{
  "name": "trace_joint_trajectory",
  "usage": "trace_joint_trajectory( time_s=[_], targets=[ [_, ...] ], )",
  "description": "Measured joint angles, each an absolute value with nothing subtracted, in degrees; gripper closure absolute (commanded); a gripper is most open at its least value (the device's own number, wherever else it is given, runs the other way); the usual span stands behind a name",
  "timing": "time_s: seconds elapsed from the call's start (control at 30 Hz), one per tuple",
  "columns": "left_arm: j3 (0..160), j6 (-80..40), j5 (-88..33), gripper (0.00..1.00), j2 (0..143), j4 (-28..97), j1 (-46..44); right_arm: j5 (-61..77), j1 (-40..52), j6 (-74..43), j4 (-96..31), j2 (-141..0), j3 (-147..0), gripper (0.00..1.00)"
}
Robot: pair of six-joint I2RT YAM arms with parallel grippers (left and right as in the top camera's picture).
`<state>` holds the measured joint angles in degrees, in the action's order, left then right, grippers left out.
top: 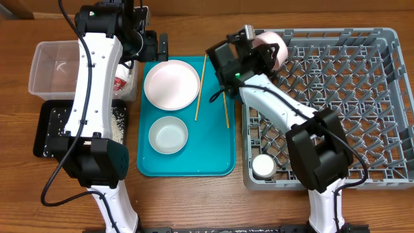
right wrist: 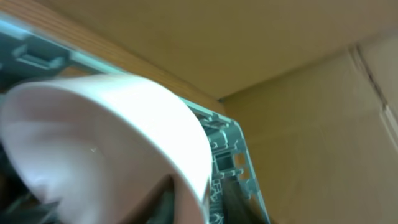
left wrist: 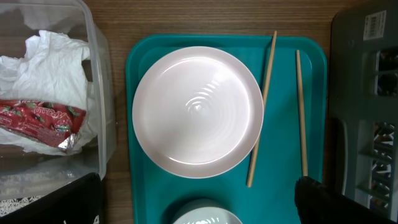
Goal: Sort waste into correct bins and load items into the dishwasher
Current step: 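Place the pink bowl in the back of the dish rack with the right gripper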
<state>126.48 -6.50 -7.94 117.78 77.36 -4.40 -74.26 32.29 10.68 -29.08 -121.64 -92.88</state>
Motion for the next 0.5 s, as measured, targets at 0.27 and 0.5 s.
trace_joint_trajectory(
  time_s=[0.27,0.5],
  targets=[
    [126.48,-6.50,-7.94,0.00,117.78,77.36,-4.40,-70.72,36.10,10.44,-30.70,-122.28,-92.88,0.16],
    [126.48,-6.50,-7.94,0.00,117.78,77.36,-4.40,-59.75,38.54,-3.70,-36.34,-116.62,-92.77,0.04]
  ],
)
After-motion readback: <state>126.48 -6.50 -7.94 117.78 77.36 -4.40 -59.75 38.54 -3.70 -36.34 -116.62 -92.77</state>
